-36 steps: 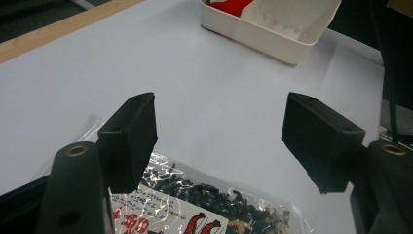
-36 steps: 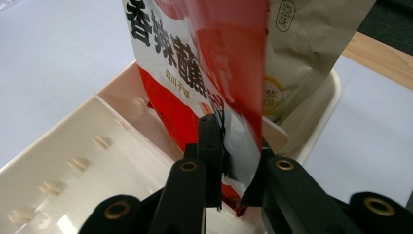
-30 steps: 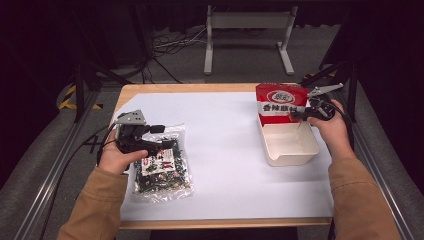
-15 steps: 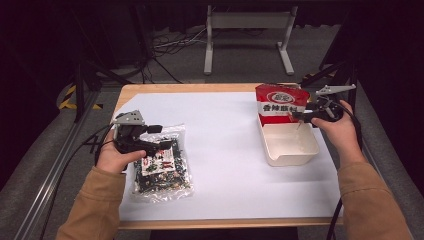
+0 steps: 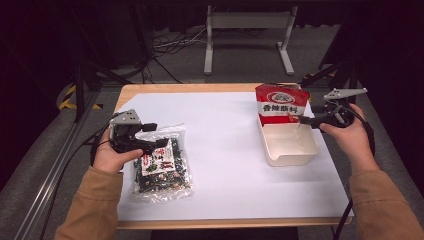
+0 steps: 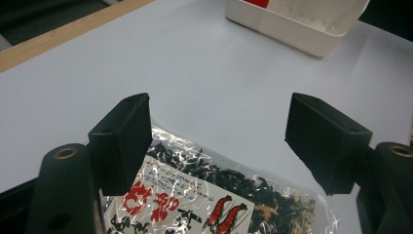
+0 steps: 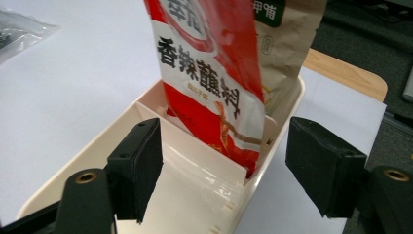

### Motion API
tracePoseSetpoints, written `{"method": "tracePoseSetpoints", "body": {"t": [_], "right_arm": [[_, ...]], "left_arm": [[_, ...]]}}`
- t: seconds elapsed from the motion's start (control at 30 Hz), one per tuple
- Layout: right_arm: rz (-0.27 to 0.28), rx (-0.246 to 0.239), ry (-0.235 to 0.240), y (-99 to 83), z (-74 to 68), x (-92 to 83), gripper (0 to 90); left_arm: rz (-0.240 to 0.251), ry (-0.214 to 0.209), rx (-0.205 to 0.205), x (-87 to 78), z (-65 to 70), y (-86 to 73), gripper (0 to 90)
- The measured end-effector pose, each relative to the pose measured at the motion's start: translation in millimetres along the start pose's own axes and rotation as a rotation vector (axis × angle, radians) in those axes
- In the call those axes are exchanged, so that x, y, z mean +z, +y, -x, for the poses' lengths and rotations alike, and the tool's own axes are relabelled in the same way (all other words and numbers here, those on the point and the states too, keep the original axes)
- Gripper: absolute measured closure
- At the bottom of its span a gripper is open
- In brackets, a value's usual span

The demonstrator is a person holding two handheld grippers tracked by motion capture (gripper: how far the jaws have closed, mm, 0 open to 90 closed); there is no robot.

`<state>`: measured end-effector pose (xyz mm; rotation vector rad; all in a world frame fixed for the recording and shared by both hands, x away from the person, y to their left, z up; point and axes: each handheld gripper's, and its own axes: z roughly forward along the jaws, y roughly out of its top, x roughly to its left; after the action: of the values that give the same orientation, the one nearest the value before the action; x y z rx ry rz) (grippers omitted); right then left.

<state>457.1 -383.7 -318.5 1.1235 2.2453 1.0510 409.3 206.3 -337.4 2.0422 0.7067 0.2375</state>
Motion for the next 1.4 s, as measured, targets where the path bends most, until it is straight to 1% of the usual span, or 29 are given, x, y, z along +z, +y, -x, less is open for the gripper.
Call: {"method": "tracePoseSetpoints", "body": {"t": [0.07, 0.1, 0.13, 0.17, 0.2, 0.3, 0.37, 0.4, 0.47, 0.53, 0.57, 0.6, 0.63, 0.7, 0.73, 0.77, 0.83, 0.87, 0.9, 0.93, 1.0, 1.1, 1.13, 1.17, 1.2, 1.27, 1.37, 1.4], "right_arm": [[0.003, -0.002, 0.004, -0.1, -5.2, -3.7, 29.8], [0.007, -0.007, 0.009, -0.3, -7.9, -5.1, 29.8], [0.007, -0.011, 0.011, -0.5, -13.0, -7.1, 29.8], [0.007, -0.011, 0.011, -0.5, -13.0, -7.1, 29.8], [0.005, -0.018, 0.013, -0.6, -16.4, -8.3, 29.8], [0.023, -0.032, 0.038, -0.5, -28.0, -11.8, 29.8], [0.029, -0.042, 0.045, 0.1, -34.2, -13.3, 29.8], [0.03, -0.046, 0.048, 0.5, -36.4, -14.0, 29.7], [0.037, -0.057, 0.057, 1.7, -43.6, -16.1, 29.7], [0.045, -0.069, 0.064, 2.6, -49.7, -17.3, 29.5], [0.045, -0.076, 0.066, 3.0, -51.9, -17.7, 29.4], [0.046, -0.085, 0.07, 3.6, -56.3, -18.3, 29.4], [0.046, -0.085, 0.07, 3.6, -56.3, -18.3, 29.4], [0.044, -0.098, 0.075, 4.1, -62.5, -18.6, 29.0], [0.045, -0.106, 0.075, 4.2, -65.4, -18.5, 28.8], [0.05, -0.121, 0.081, 4.4, -71.0, -18.4, 28.5], [0.064, -0.132, 0.108, 4.5, -78.2, -17.8, 28.3], [0.067, -0.135, 0.113, 4.5, -81.0, -17.7, 28.4], [0.07, -0.149, 0.113, 4.5, -85.0, -17.0, 28.3], [0.068, -0.155, 0.116, 4.4, -88.2, -16.5, 28.3], [0.066, -0.167, 0.123, 3.7, -93.6, -15.0, 28.3], [0.067, -0.174, 0.134, 2.4, -99.3, -13.1, 28.3], [0.068, -0.178, 0.137, 2.0, -100.9, -12.5, 28.3], [0.068, -0.178, 0.137, 2.0, -100.9, -12.5, 28.3], [0.069, -0.181, 0.139, 1.6, -103.2, -11.9, 28.3], [0.07, -0.19, 0.144, 0.6, -107.8, -10.7, 28.3], [0.071, -0.2, 0.153, -0.6, -113.6, -9.3, 28.3], [0.071, -0.205, 0.153, -1.0, -115.4, -8.9, 28.3]], "left_arm": [[-0.003, 0.005, -0.005, -0.6, 0.0, -0.5, 25.6], [-0.006, 0.014, -0.002, -0.9, -0.5, -0.8, 25.5], [-0.006, 0.014, -0.002, -0.9, -0.5, -0.8, 25.4], [-0.008, 0.02, 0.001, -0.9, -1.3, -0.8, 25.4], [-0.012, 0.027, 0.002, -1.1, -2.1, -1.0, 25.2], [-0.02, 0.043, -0.003, -1.6, -3.8, -2.3, 24.8], [-0.026, 0.057, 0.001, -1.9, -5.2, -3.1, 24.5], [-0.027, 0.06, -0.006, -2.2, -5.6, -3.8, 24.4], [-0.028, 0.064, -0.007, -3.2, -7.3, -4.1, 24.0], [-0.03, 0.078, -0.006, -4.2, -9.6, -4.5, 23.8], [-0.034, 0.094, -0.009, -4.5, -10.9, -5.0, 23.7], [-0.037, 0.099, -0.012, -4.7, -11.6, -5.5, 23.7], [-0.037, 0.099, -0.012, -4.7, -11.6, -5.5, 23.7], [-0.04, 0.108, -0.003, -5.3, -14.0, -6.9, 23.9], [-0.042, 0.122, -0.003, -5.5, -15.4, -8.3, 24.1], [-0.043, 0.131, -0.004, -5.8, -16.5, -9.1, 24.5], [-0.044, 0.138, -0.01, -6.2, -18.9, -10.6, 25.5], [-0.046, 0.147, -0.015, -6.6, -21.4, -11.7, 25.7], [-0.045, 0.152, -0.027, -6.6, -23.0, -12.9, 26.0], [-0.048, 0.162, -0.027, -6.7, -25.5, -14.1, 26.0], [-0.049, 0.177, -0.046, -6.0, -28.8, -16.8, 26.0], [-0.051, 0.202, -0.072, -4.0, -36.2, -21.8, 26.8], [-0.058, 0.218, -0.075, -2.8, -39.0, -23.8, 26.8], [-0.058, 0.218, -0.075, -2.8, -39.0, -23.8, 26.8], [-0.067, 0.244, -0.082, -1.7, -42.0, -26.3, 26.8], [-0.063, 0.25, -0.102, -1.3, -47.3, -29.9, 26.8], [-0.053, 0.268, -0.146, -1.8, -55.1, -35.2, 26.4], [-0.044, 0.278, -0.168, -1.8, -58.4, -37.5, 26.4]]}}
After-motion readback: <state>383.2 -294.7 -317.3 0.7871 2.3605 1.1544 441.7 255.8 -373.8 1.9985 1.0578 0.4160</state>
